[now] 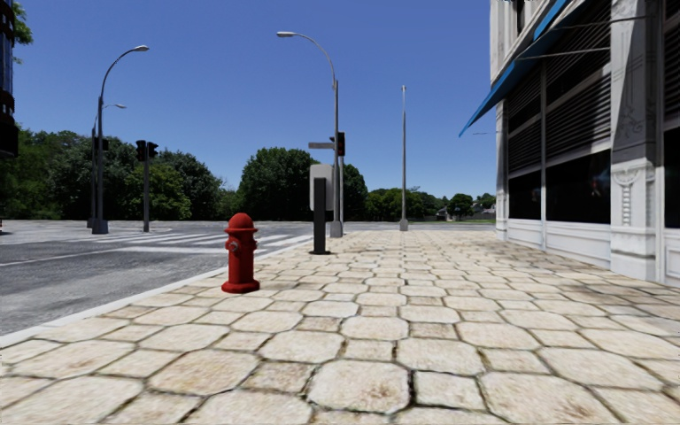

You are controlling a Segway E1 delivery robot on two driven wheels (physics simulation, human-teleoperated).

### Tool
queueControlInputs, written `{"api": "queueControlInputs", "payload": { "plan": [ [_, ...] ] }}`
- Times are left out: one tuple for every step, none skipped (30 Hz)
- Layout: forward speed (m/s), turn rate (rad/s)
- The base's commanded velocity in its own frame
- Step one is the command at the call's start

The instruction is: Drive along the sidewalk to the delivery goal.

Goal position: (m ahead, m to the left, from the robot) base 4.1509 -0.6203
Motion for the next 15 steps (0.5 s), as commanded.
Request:
{"api": "queueControlInputs", "payload": {
  "plan": [
    [2.00, -0.22],
    [2.00, -0.23],
    [2.00, -0.23],
    [2.00, -0.26],
    [2.00, -0.26],
    [2.00, -0.28],
    [2.00, -0.29],
    [2.00, -0.30],
    [2.00, -0.30],
    [2.00, -0.30],
    [2.00, -0.30],
    [2.00, -0.30],
    [2.00, -0.30],
    [2.00, -0.30],
    [2.00, -0.30]
  ]
}}
